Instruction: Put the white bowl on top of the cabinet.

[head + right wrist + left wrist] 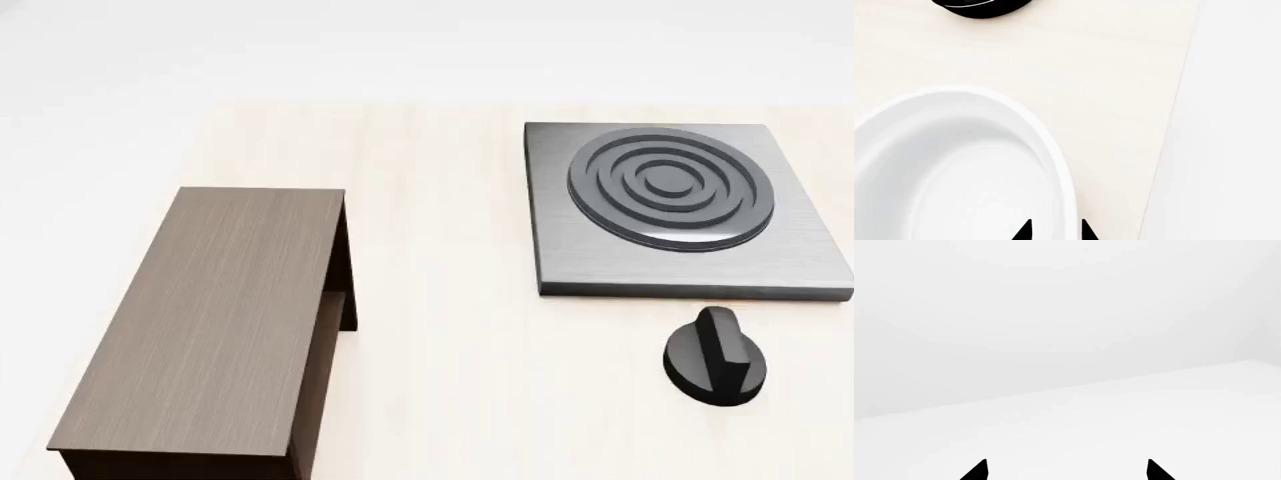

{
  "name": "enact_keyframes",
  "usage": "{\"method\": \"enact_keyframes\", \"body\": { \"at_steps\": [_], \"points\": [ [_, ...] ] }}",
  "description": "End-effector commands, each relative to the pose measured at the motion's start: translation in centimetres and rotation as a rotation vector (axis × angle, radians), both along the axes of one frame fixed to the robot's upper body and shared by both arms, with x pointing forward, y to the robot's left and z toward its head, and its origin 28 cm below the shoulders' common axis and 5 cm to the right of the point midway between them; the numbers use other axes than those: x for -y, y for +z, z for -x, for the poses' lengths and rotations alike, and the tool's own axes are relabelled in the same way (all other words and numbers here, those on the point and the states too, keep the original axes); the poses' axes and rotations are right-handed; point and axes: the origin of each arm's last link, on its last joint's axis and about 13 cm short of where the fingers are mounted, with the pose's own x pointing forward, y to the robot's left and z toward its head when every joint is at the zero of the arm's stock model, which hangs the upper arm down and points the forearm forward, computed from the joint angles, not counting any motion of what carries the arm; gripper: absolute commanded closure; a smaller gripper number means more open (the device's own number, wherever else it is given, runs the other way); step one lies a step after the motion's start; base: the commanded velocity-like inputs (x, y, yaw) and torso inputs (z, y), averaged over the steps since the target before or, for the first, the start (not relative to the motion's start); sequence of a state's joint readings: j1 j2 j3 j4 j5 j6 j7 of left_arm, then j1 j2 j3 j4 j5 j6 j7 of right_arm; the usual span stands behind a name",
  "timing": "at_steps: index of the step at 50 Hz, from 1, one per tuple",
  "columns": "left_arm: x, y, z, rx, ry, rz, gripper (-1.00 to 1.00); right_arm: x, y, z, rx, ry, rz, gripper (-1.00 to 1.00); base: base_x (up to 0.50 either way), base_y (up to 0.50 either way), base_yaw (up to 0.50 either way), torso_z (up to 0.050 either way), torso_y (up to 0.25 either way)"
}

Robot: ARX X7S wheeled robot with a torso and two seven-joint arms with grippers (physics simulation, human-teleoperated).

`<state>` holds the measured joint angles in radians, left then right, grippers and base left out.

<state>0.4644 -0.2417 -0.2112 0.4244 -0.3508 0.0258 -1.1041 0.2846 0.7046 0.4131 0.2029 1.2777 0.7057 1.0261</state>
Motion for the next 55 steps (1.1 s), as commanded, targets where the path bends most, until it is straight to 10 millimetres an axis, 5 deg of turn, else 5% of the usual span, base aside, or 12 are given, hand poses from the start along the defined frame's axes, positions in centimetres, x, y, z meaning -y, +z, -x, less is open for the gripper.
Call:
{"method": "enact_keyframes", "body": {
  "at_steps": [1,23,36,55],
  "points": [
    [-0.3,0.2,0.0,0.034,0.031,0.033,-1.00,-0.1,-1.6,1.4,-0.084,-0.068,-0.055,1.00,0.00,0.00,0.00,0.000,0.000],
    [-0.3,0.1,-0.1,0.032,0.028,0.036,-1.00,-0.3,-1.2,0.6,-0.079,-0.064,-0.031,1.00,0.00,0.00,0.00,-0.001,0.000],
    [-0.3,0.1,0.0,0.041,0.028,0.043,-1.00,-1.5,2.1,0.5,0.009,-0.011,0.030,1.00,0.00,0.00,0.00,0.000,0.000],
    [-0.3,0.1,0.0,0.038,0.026,0.045,-1.00,-2.3,3.6,0.0,0.056,0.035,0.062,1.00,0.00,0.00,0.00,0.000,0.000]
  ]
}}
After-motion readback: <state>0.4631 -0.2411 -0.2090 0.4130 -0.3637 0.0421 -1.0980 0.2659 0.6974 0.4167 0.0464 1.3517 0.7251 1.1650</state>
